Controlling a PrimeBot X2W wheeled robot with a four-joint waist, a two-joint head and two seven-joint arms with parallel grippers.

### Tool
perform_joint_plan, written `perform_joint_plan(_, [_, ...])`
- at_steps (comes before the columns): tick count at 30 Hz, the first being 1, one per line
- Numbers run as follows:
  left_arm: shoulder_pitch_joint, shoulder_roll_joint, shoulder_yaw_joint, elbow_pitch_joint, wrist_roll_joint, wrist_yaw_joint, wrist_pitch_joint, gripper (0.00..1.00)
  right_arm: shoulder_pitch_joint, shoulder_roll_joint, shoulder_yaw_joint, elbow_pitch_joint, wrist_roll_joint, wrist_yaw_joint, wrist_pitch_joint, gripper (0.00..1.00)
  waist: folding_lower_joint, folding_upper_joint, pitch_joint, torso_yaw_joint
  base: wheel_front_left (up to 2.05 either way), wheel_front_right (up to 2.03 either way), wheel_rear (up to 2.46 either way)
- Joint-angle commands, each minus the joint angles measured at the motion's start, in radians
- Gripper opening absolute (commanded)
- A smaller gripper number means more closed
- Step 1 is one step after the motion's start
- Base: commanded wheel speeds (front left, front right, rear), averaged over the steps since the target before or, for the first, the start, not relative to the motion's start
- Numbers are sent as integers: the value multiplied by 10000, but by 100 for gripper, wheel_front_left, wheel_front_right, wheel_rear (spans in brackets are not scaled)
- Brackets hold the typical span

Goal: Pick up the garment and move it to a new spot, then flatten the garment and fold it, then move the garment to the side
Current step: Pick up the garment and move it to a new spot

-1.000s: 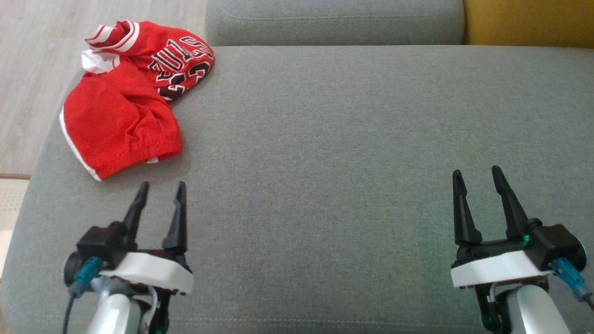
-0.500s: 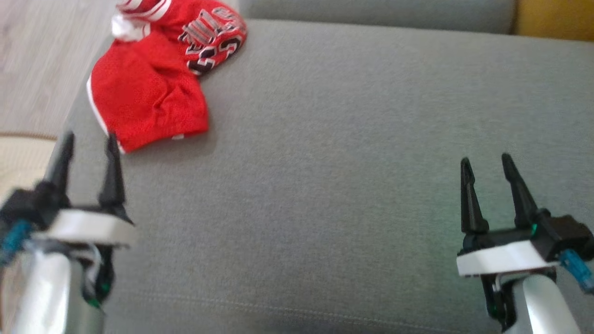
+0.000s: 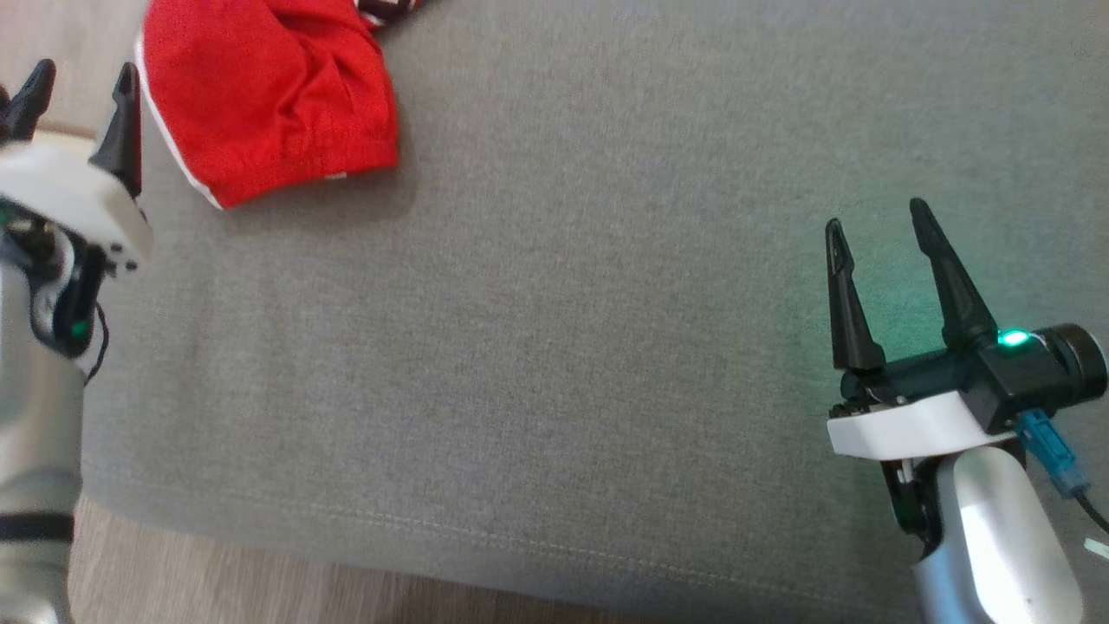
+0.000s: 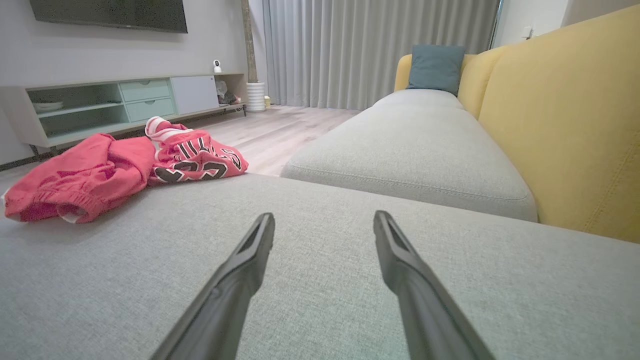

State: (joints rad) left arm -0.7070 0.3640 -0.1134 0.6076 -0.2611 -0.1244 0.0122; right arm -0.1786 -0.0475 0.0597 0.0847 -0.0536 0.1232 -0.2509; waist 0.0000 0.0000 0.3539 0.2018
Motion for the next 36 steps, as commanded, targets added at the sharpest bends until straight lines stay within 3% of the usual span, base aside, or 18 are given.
perform_joint_plan(1, [-388, 588, 302, -149, -85, -35, 63, 100, -208, -27, 264, -369, -80, 75, -109, 100, 0, 0, 328, 4, 0, 0, 0])
perform_joint_plan(11, [-1876, 695, -1571, 2023, -1870, -61, 808, 100, -172, -27, 208, -737, -587, 75, -109, 100, 0, 0, 1058, -342, 0, 0, 0])
perform_joint_plan(28, [-2671, 1007, -2757, 4076, -3301, -62, 157, 100, 127, -27, 372, -1401, -877, 75, -109, 100, 0, 0, 1525, -710, 0, 0, 0])
perform_joint_plan(29, [-2709, 1004, -2828, 4129, -3354, -62, 109, 93, 138, -27, 365, -1432, -890, 75, -109, 100, 0, 0, 1534, -726, 0, 0, 0])
perform_joint_plan(31, [-2776, 1028, -2970, 4224, -3472, -62, 33, 58, 155, -27, 393, -1480, -903, 75, -109, 100, 0, 0, 1568, -803, 0, 0, 0])
perform_joint_plan(32, [-2809, 1037, -3055, 4258, -3525, -63, 7, 45, 160, -27, 402, -1501, -909, 75, -109, 100, 0, 0, 1584, -831, 0, 0, 0])
perform_joint_plan(33, [-2837, 1052, -3146, 4292, -3577, -63, -5, 28, 165, -27, 415, -1521, -914, 75, -109, 100, 0, 0, 1598, -861, 0, 0, 0])
perform_joint_plan(34, [-2861, 1065, -3242, 4317, -3633, -63, -5, 2, 168, -27, 422, -1541, -920, 75, -109, 100, 0, 0, 1617, -886, 0, 0, 0])
perform_joint_plan(36, [-2908, 1105, -3441, 4342, -3741, -63, -13, 0, 170, -27, 412, -1587, -933, 75, -109, 100, 0, 0, 1657, -914, 0, 0, 0])
